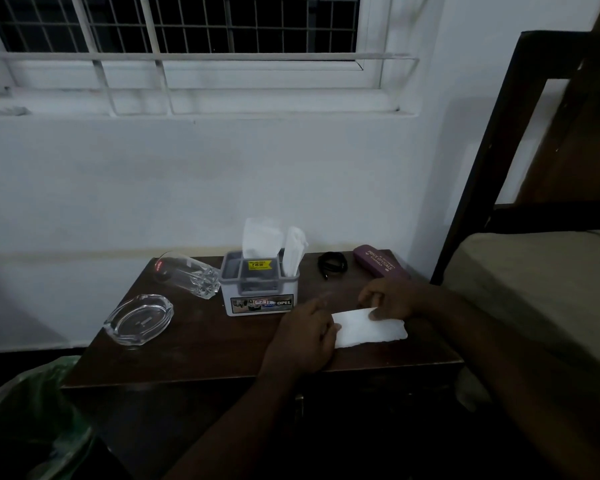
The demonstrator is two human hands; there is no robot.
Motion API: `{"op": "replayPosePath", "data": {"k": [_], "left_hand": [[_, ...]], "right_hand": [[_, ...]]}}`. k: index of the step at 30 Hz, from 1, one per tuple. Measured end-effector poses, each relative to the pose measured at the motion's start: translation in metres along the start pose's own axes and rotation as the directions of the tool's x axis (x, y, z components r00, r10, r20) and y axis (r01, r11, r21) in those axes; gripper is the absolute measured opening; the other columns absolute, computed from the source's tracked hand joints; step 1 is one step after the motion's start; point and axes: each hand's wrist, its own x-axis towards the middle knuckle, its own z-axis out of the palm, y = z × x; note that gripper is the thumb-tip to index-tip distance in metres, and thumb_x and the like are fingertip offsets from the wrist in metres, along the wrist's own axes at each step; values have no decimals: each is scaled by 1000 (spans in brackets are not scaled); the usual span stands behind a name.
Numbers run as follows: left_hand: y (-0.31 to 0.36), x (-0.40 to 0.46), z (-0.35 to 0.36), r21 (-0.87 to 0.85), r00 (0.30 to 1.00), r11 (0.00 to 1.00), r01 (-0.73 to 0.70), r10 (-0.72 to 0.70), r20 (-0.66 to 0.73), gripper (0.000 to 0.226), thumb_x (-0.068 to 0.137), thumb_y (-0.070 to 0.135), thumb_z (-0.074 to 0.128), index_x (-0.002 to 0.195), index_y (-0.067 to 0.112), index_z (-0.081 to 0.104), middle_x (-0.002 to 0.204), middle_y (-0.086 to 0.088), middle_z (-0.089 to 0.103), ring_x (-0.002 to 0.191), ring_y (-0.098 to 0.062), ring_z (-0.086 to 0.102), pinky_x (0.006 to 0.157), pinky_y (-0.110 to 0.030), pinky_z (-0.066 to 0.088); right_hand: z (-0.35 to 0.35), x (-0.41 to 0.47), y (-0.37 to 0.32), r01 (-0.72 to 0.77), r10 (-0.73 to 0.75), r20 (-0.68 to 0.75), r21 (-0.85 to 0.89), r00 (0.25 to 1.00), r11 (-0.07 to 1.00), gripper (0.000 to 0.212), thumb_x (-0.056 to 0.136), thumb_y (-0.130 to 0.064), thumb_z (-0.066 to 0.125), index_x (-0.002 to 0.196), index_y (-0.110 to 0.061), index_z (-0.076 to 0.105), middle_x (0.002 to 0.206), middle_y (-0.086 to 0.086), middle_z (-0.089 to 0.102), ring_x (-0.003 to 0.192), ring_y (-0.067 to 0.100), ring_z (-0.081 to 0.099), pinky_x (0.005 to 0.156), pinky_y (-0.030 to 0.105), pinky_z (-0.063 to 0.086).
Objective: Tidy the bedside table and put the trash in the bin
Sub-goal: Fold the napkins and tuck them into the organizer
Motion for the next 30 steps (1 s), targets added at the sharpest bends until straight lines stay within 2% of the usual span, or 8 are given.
{"op": "replayPosePath", "data": {"k": [7, 12, 17, 19, 21, 23, 26, 30], "left_hand": [[-6, 1, 1, -30, 998, 999, -30, 32, 62, 28, 83, 25, 65, 109, 17, 61, 142, -11, 48, 138, -22, 38, 107, -33, 36], [-3, 1, -18, -291, 996, 957, -5, 32, 87, 15, 73, -7, 68, 79, 7, 70, 88, -7, 67, 88, -22, 64, 78, -31, 46], [4, 6, -68, -403, 973, 887, 225, -186, 134, 12, 80, 9, 71, 86, 18, 76, 93, 6, 72, 89, -1, 65, 80, -16, 49], [4, 19, -98, -372, 961, 888, 269, -222, 165, 14, 78, 8, 74, 86, 20, 77, 94, 6, 71, 89, -5, 65, 80, -19, 51], [8, 38, -127, -301, 950, 906, 299, -251, 188, 18, 74, 6, 77, 86, 20, 78, 91, 7, 70, 84, -4, 65, 75, -17, 51], [-13, 44, -199, -241, 931, 899, 366, -354, 92, 21, 72, 4, 78, 89, 18, 79, 87, 7, 69, 76, -2, 63, 69, -12, 49], [-5, 65, -233, -278, 894, 849, 449, -429, 130, 18, 74, 0, 74, 90, 7, 78, 81, -1, 70, 71, -11, 65, 66, -21, 54], [-5, 84, -259, -398, 821, 721, 567, -532, 207, 14, 77, -3, 67, 90, -7, 72, 82, -22, 72, 72, -26, 71, 62, -27, 59]], "right_hand": [[-8, -2, -11, 84, -90, 35, 144, 995, 986, 19, 84, -14, 71, 102, -10, 68, 99, -3, 64, 90, 8, 57, 71, 13, 44], [-17, -5, -29, 185, -167, -86, 273, 982, 944, 11, 80, -13, 75, 82, -22, 69, 86, -12, 68, 77, -3, 62, 67, 10, 49], [-33, -17, -58, 224, -157, -237, 288, 959, 931, 16, 73, -26, 81, 82, -35, 71, 91, -12, 72, 85, 1, 65, 77, 27, 53], [-28, -20, -68, 304, -135, -464, 311, 876, 901, 29, 71, -24, 82, 94, -35, 67, 99, -14, 68, 92, 5, 64, 80, 26, 49], [-24, -28, -89, 355, -84, -750, 210, 657, 911, 46, 69, -36, 82, 110, -34, 61, 110, -16, 58, 99, 5, 57, 83, 22, 46], [-40, -10, -165, 482, -243, -836, 28, 491, 876, 68, 62, -64, 75, 121, -36, 55, 120, -19, 55, 106, 4, 53, 89, 22, 43], [-36, -20, -206, 497, -448, -690, -145, 569, 855, 112, 49, -87, 64, 144, -44, 25, 144, -18, 39, 128, 8, 41, 102, 32, 36], [-30, 6, -233, 482, -453, -729, -193, 513, 855, 104, 70, -50, 69, 151, -37, 5, 145, -6, 31, 115, 17, 50, 81, 33, 49]]}}
